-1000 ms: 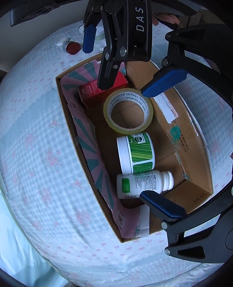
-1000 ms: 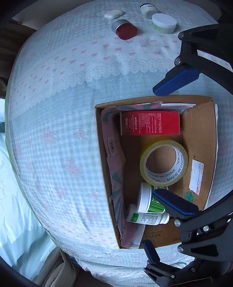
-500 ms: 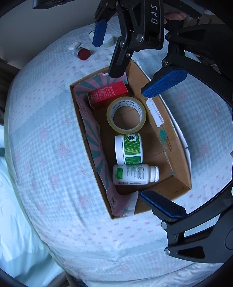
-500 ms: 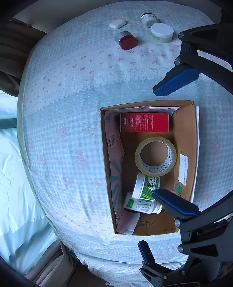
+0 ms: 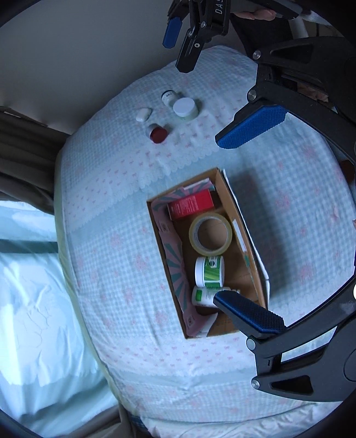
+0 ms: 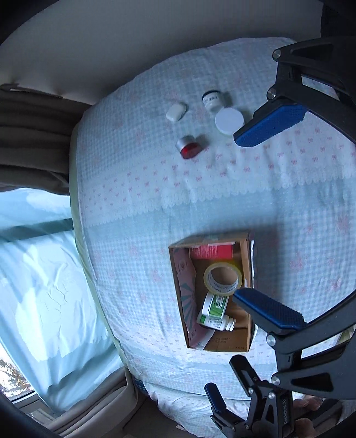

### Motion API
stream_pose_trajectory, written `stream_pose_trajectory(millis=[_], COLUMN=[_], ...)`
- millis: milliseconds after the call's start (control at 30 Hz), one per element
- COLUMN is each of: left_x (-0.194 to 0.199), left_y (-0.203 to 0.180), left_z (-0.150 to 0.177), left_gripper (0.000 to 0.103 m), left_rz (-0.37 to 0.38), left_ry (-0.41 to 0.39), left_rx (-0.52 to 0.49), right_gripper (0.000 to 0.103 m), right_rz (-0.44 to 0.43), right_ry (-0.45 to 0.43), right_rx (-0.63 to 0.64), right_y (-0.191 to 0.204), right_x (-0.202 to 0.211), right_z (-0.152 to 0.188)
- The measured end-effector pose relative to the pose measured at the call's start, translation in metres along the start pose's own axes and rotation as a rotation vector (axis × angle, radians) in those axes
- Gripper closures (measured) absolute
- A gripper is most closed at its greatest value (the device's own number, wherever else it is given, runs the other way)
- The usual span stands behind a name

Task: Organize rigid objects
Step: 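Lift both tools away from the box toward the remaining items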

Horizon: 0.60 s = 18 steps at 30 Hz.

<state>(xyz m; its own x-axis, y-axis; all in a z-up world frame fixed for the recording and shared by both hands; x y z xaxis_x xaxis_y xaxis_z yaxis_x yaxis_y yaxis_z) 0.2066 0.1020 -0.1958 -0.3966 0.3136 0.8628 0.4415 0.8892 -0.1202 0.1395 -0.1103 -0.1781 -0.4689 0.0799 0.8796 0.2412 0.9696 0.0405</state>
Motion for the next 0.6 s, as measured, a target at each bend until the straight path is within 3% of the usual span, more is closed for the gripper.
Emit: stream_pose_trajectory(millis=[133,333,500,600], left_x=[-0.001,-0.037,-0.099,-0.144], left_y=[-0.05,-0.145,-0.22,-0.257], left_z=[0.003,0.017,0.036,0.051], left_gripper=[0.0,0.0,0.0,0.0], left_rz=[-0.022,-0.027,0.002,0.023], left_ry=[-0.033,-0.04,-0.043,-0.054], left_rx=[0.021,0.027,0.017,-0.005], right_gripper=[0.0,0.0,0.0,0.0], right_rz=[0.074,0.073,0.059,0.058], right_ry=[-0.029,0.005,0.017,-0.021], right_rx=[0.014,0.025,0.039,0.056], right_y=[-0.071,-0.177,-0.241,-0.266], right_x=[0.01,-0.01,-0.046,-0.072], right_z=[0.009,0.024,0.035,0.037])
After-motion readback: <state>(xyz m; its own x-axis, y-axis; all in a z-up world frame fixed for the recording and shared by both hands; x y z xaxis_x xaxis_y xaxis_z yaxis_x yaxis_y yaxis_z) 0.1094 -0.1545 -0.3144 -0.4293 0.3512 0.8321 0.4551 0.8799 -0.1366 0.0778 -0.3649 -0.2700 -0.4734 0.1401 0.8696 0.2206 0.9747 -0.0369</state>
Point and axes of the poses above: each gripper's, at about its wrist camera, not at the fingertips, and x roughly against the way its jaws point, y to its left, z to its underside, the point moved 2 cm from there along -x, roughly the way its jaws point, and after that the axes turned 4 degrees about -y, right-handed, at the moved point
